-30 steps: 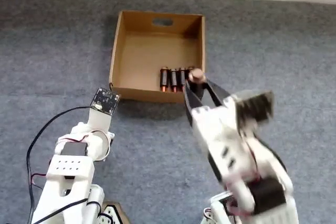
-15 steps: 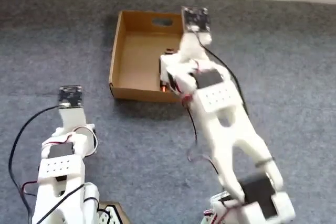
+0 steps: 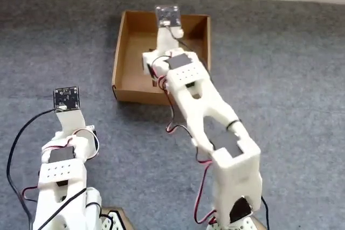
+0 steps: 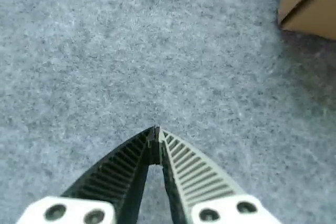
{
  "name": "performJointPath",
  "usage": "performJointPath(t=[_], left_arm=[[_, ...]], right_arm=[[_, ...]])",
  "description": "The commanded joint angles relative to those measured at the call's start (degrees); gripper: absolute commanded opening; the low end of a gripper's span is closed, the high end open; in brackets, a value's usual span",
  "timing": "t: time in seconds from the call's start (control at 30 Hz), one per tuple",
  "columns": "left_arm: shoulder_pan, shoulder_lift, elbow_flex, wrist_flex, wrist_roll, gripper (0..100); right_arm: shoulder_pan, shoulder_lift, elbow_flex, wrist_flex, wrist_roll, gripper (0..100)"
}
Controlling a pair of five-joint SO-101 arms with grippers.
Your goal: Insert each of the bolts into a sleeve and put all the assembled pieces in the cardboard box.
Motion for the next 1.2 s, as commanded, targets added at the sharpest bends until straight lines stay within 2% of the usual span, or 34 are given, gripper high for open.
performJointPath(t=[0.0,0.13,0.3,0.57,0.8,1.03,1.17], left_arm=[[-0.31,-0.13,-0.4,-0.88,0.35,1],[-0.31,-0.13,-0.31,-0.88,0.35,1],[-0.31,-0.13,-0.31,-0.88,0.35,1],[-0.31,-0.13,-0.31,-0.79,0.35,1],[-0.31,-0.13,-0.31,-0.79,0.35,1],[-0.31,-0.13,-0.31,-0.79,0.35,1],[-0.31,-0.13,-0.31,-0.79,0.35,1]], right_arm=[[-1.36,1.71,-5.93,-1.36,-0.7,0.7],[-1.63,3.82,-6.02,-1.27,-1.85,0.7],[-0.48,5.58,-6.02,-1.19,-12.13,0.9],[-0.48,9.63,-5.93,-1.1,-6.86,0.9],[-0.04,9.98,-6.46,5.05,-7.12,0.9],[2.95,10.07,-6.02,5.41,-7.21,1.2],[2.86,9.71,-6.02,6.2,-7.12,12.2]])
